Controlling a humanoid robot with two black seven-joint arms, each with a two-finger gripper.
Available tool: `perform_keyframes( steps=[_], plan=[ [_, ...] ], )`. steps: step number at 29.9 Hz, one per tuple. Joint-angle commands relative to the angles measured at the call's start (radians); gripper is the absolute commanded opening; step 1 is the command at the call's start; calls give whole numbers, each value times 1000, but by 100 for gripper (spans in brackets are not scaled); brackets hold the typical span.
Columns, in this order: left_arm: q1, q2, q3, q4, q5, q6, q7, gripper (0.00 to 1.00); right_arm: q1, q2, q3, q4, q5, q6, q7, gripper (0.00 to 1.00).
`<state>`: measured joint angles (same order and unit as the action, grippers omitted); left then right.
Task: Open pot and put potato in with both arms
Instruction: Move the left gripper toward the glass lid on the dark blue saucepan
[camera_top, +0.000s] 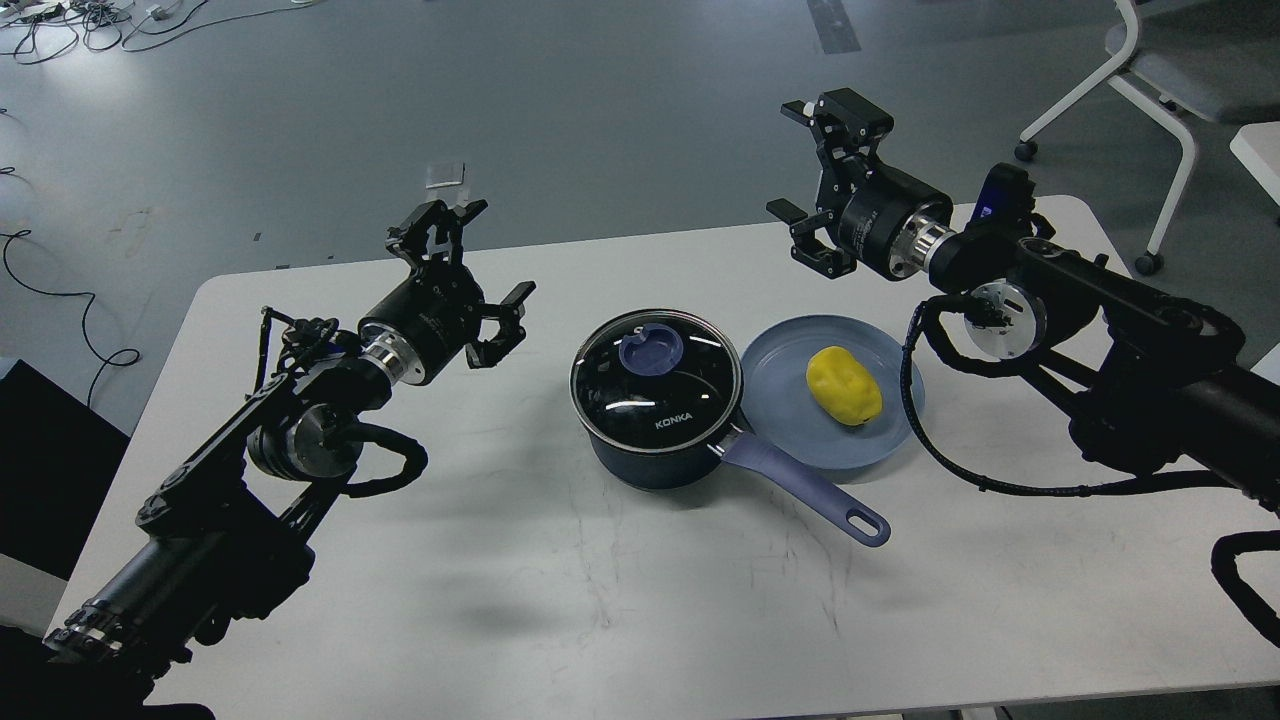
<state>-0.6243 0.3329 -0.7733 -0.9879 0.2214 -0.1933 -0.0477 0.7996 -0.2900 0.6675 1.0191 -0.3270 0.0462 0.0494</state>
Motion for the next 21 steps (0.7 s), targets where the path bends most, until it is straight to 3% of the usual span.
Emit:
perform_keyframes(
  steps=[1,15,21],
  plan=[
    [5,17,0,-3,1,-3,0,98,-28,-23,6,10,2,7,-6,100],
    [-6,14,-1,-6,1,-3,-12,98,-57,-83,37,48,3,9,1,100],
    [-11,12,-1,-6,1,-5,-12,98,-57,-133,61,64,3,115,1,100]
  ],
)
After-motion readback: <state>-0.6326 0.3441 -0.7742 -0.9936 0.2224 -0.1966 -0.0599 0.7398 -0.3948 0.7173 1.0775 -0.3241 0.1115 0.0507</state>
